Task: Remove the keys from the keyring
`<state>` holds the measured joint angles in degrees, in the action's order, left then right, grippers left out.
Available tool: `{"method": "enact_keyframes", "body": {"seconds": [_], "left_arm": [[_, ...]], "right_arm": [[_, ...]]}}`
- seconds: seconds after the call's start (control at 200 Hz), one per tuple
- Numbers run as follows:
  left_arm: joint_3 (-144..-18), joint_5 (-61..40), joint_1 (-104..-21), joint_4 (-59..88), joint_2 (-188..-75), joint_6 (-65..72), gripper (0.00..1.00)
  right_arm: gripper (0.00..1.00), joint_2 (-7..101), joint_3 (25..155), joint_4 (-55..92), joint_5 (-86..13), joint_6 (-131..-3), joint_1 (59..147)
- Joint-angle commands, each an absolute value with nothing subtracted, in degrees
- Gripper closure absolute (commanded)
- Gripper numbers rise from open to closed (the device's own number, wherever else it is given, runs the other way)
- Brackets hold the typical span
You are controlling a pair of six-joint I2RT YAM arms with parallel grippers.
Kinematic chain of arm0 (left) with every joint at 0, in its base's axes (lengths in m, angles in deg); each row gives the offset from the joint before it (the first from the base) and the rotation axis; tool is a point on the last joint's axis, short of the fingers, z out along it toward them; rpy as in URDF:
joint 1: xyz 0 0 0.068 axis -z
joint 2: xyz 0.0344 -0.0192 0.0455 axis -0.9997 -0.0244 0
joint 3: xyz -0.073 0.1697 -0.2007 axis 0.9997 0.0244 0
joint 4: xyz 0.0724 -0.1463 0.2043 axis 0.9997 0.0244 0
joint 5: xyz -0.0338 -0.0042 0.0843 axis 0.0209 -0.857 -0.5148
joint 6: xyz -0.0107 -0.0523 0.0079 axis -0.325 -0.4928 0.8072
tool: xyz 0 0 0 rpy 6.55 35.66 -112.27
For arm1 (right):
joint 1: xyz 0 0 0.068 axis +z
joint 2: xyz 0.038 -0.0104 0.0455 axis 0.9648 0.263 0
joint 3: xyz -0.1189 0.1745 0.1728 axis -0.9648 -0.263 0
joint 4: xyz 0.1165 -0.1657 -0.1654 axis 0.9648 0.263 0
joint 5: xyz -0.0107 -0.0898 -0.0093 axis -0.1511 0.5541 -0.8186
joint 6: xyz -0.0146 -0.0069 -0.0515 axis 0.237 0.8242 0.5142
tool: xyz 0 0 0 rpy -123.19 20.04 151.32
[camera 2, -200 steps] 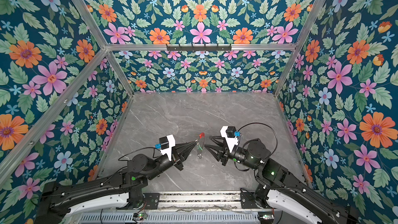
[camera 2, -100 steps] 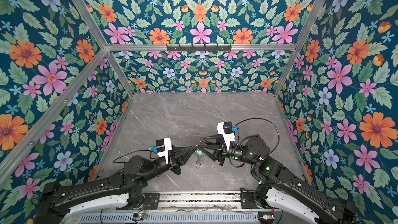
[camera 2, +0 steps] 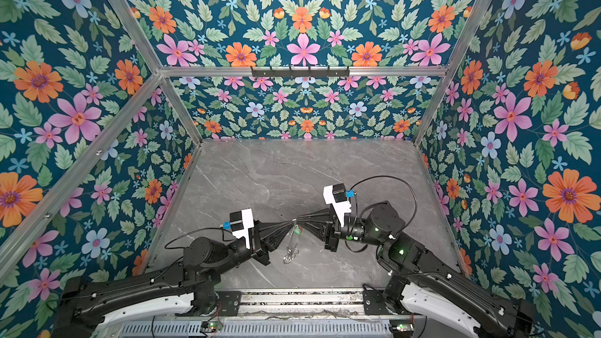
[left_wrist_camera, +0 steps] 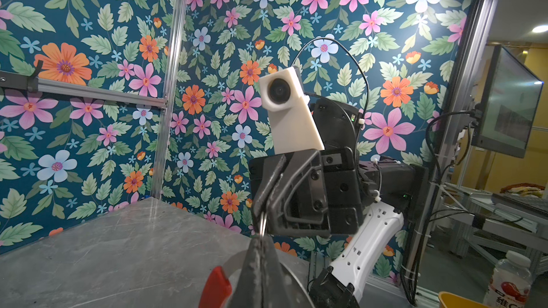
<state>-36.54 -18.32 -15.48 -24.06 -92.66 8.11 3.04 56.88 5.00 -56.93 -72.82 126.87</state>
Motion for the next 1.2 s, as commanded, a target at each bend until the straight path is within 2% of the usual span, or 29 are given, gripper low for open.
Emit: {"method": "enact_keyframes", "body": {"seconds": [0.0,0.32,0.45,0.53,0.81,0.915,1.085,1.195], "left_arm": [[-36.5,-18.3,-15.5,-26.4,-92.6,8.4,1.0],[-37.4,-17.5,-15.5,-24.7,-92.8,8.0,1.0],[-37.9,-17.1,-15.4,-19.9,-91.0,6.7,0.69],[-38.9,-16.1,-15.5,-15.4,-89.7,5.5,0.62],[-44.9,-13.5,-15.6,2.1,-86.9,2.4,0.64],[-47.6,-12.8,-15.6,7.3,-87.6,1.8,0.69],[-49.0,-9.5,-15.8,8.9,-88.5,0.3,0.7],[-49.6,-8.4,-16.1,9.3,-89.8,-0.3,0.74]], "right_arm": [[0.96,3.4,57.4,3.9,-58.6,-73.6,127.0],[1.0,4.1,58.7,8.1,-59.1,-73.1,126.9],[1.0,3.8,62.2,17.9,-59.1,-69.0,126.7],[1.0,4.5,65.1,23.6,-60.5,-67.0,126.0],[1.0,8.2,74.4,38.1,-62.4,-61.0,124.7],[1.0,9.1,76.0,39.7,-63.8,-59.6,124.7],[1.0,9.8,77.0,40.9,-65.6,-58.1,124.7],[1.0,9.8,77.1,40.4,-66.3,-58.0,124.6]]}}
